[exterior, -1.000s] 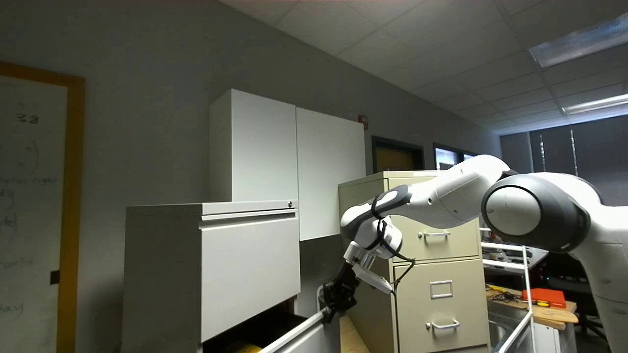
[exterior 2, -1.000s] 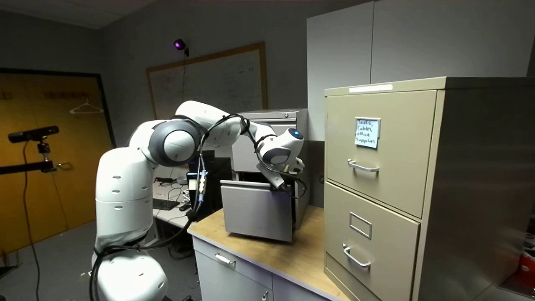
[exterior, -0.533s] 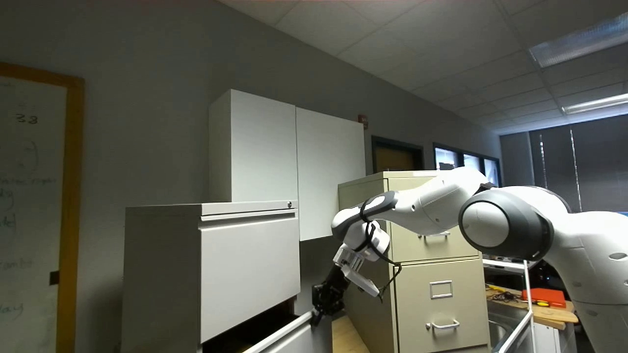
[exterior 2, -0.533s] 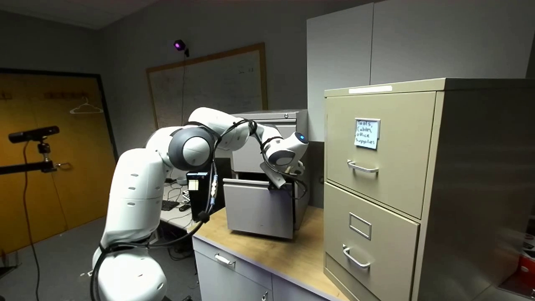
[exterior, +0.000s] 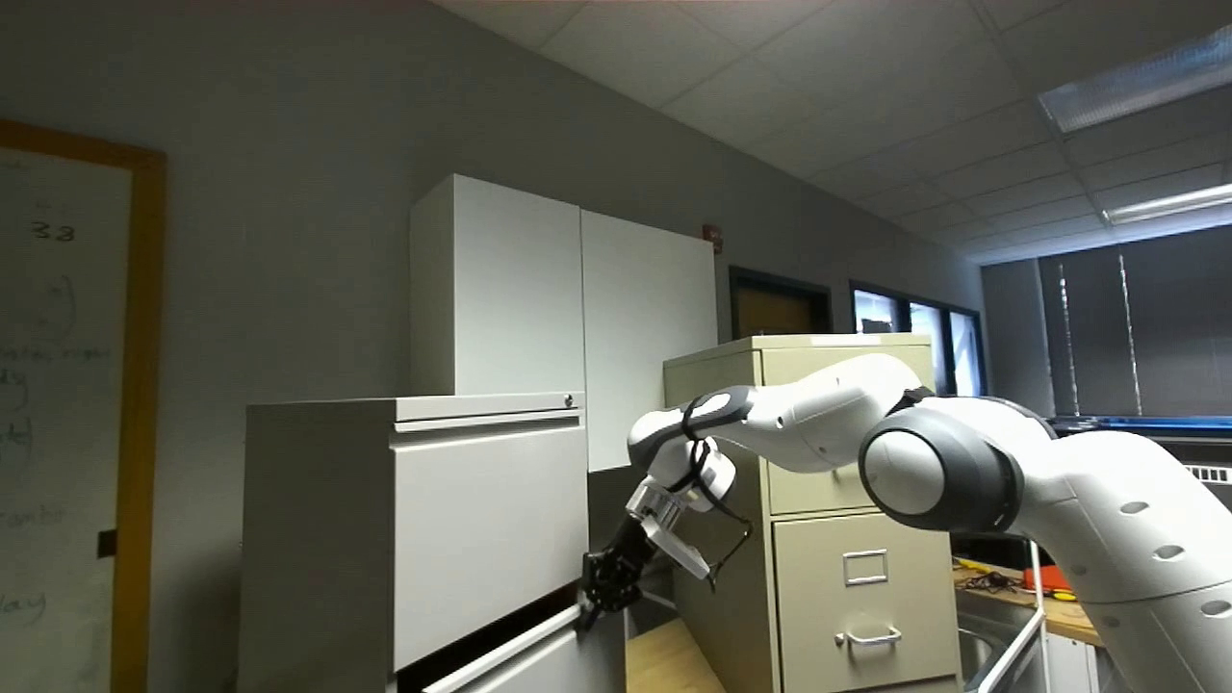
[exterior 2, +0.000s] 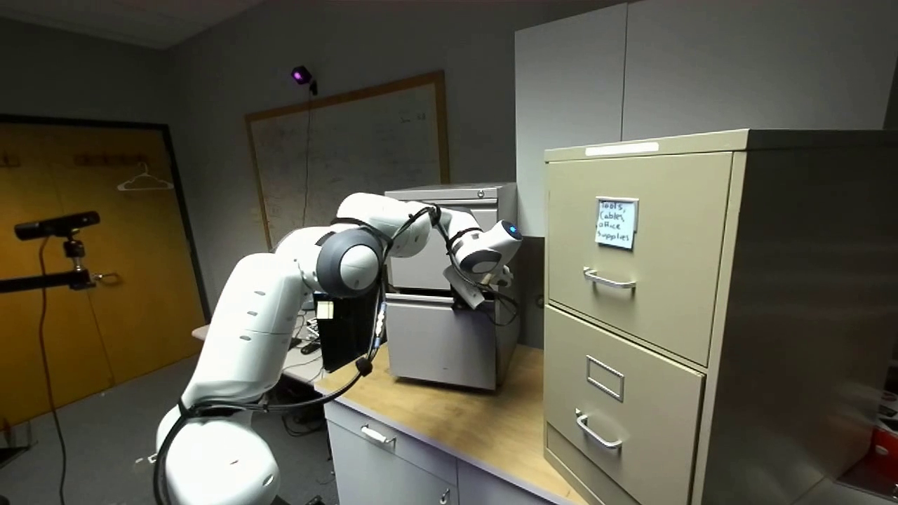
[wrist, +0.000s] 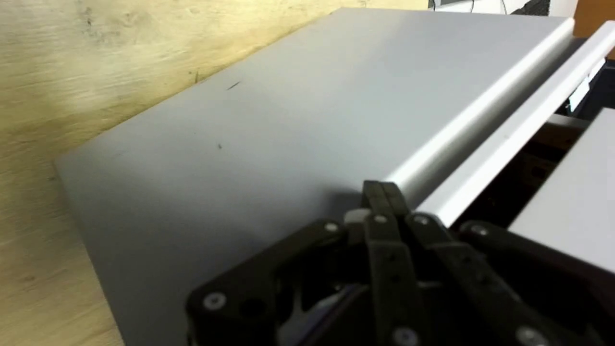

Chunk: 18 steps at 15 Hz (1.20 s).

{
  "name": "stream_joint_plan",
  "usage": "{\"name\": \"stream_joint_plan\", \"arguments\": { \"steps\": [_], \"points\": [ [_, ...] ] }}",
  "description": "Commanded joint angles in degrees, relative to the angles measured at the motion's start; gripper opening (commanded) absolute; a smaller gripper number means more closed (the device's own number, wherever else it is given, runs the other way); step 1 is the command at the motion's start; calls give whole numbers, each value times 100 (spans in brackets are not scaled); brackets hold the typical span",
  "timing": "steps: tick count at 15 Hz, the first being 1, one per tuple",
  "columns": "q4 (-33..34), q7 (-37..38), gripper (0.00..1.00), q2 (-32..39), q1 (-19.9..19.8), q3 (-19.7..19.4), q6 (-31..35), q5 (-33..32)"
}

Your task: Close the bottom drawer of the file cabinet to the left

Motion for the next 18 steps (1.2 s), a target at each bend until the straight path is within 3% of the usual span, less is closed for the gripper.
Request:
{"name": "stream_joint_plan", "arguments": {
  "steps": [1,5,6,8,9,12,18],
  "points": [
    [1307,239,0,647,-66,174,-433,230],
    [2156,327,0,1115,-48,191,-780,186],
    [2400,399,0,1240,-153,370,-837,103],
    [2858,479,0,1456,-48,316,-975,184],
    [3141,592,0,1587,-121,513,-981,108],
    [3709,754,0,1860,-69,625,-1110,-53],
    [3951,616,0,1985,-167,205,-1407,-362]
  ]
}}
